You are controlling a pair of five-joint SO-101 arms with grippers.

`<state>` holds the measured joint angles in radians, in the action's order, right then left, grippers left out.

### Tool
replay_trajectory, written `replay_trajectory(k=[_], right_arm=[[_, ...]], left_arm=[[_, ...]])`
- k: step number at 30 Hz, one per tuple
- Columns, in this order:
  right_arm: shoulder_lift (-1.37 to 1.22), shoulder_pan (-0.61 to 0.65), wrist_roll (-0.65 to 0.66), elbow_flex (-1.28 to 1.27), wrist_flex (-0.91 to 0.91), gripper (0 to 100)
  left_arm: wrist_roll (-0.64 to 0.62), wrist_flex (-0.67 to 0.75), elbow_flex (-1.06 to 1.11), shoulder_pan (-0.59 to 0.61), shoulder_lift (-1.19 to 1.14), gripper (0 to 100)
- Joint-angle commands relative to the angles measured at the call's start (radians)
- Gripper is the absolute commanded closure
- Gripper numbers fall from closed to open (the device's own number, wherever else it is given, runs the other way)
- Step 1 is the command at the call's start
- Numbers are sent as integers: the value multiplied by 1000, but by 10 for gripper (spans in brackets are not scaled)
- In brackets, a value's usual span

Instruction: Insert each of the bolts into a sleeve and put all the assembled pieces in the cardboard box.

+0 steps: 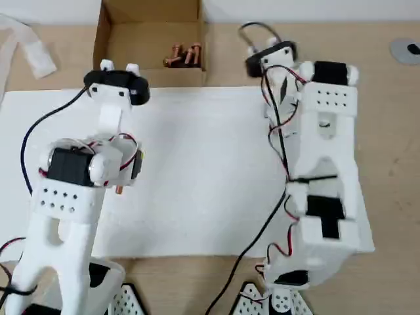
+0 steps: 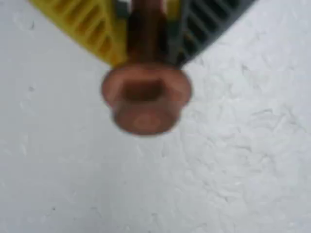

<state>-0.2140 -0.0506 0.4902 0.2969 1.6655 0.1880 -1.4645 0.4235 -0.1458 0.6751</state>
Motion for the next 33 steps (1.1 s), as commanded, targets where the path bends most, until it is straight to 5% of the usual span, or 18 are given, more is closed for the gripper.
replay_trajectory(k=[1,14,23,33], right_arm=[[-74,-28,305,131,-28,751],[-363,-19,687,367,-2,750],[-466,-21,766,384,-6,633],[-633,-48,769,564,2,631]], left_arm=[[8,-3,25,3,82,991],[44,-48,72,3,302,993],[43,-66,71,0,401,992],[43,-83,71,-3,461,993]])
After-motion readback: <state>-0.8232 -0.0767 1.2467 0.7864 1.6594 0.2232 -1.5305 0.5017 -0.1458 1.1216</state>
